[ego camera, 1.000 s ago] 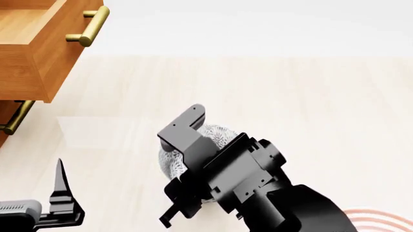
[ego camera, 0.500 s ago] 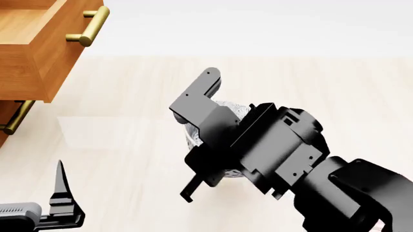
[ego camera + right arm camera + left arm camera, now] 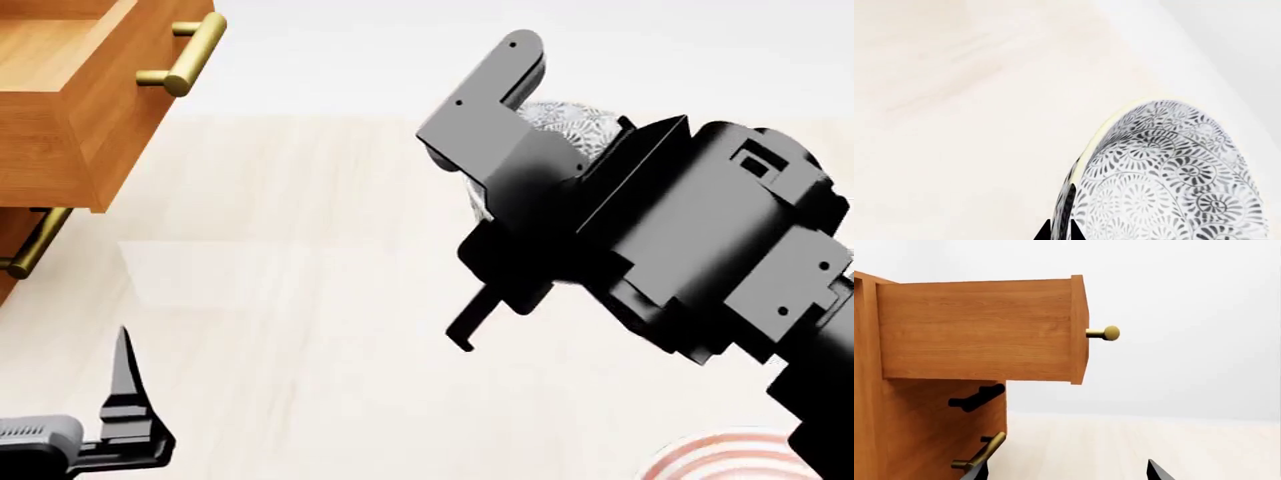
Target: Put the bowl on the plate.
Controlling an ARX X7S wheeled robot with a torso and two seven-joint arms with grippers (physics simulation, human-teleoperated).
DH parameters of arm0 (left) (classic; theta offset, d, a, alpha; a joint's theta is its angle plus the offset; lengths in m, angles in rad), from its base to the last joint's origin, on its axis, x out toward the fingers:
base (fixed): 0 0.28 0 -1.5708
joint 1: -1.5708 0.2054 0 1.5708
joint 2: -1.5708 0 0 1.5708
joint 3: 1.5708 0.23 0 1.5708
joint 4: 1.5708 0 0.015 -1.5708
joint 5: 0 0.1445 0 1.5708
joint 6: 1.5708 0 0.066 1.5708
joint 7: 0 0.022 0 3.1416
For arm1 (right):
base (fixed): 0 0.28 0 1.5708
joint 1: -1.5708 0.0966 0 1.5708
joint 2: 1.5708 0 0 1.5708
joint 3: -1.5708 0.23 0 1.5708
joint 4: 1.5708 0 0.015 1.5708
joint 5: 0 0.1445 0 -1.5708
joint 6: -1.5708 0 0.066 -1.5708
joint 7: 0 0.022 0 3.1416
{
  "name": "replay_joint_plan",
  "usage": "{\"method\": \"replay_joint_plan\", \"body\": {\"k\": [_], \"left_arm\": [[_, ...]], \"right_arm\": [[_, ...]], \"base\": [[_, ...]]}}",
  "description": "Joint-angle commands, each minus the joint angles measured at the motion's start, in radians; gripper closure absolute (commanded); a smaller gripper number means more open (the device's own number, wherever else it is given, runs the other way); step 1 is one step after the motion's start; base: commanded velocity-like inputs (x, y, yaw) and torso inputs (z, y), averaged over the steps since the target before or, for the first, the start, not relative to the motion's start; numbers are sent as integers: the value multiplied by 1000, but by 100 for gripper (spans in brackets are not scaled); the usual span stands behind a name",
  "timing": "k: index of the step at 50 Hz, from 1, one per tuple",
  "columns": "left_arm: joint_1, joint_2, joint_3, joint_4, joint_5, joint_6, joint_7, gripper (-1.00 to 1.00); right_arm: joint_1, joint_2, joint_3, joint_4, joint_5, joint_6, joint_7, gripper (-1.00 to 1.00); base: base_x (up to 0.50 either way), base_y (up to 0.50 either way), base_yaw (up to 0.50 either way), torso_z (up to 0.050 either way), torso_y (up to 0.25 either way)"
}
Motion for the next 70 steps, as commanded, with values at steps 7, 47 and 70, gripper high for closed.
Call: {"method": "replay_joint_plan", "body": {"k": [7,47,70], "left_arm": [[2,0,6,-10,-3,16,1,-100],[-1,3,19,-43,-8,36,-2,-100],[-8,-1,23,-47,-15,37,-4,-100]], "right_arm": [[75,75,-3,-109,0,131,100,100],[84,342,122,-354,226,348,390,100],[15,441,134,-428,362,415,519,100]], "base": [[0,0,0,0,0],[0,0,0,0,0],[0,0,0,0,0]]}}
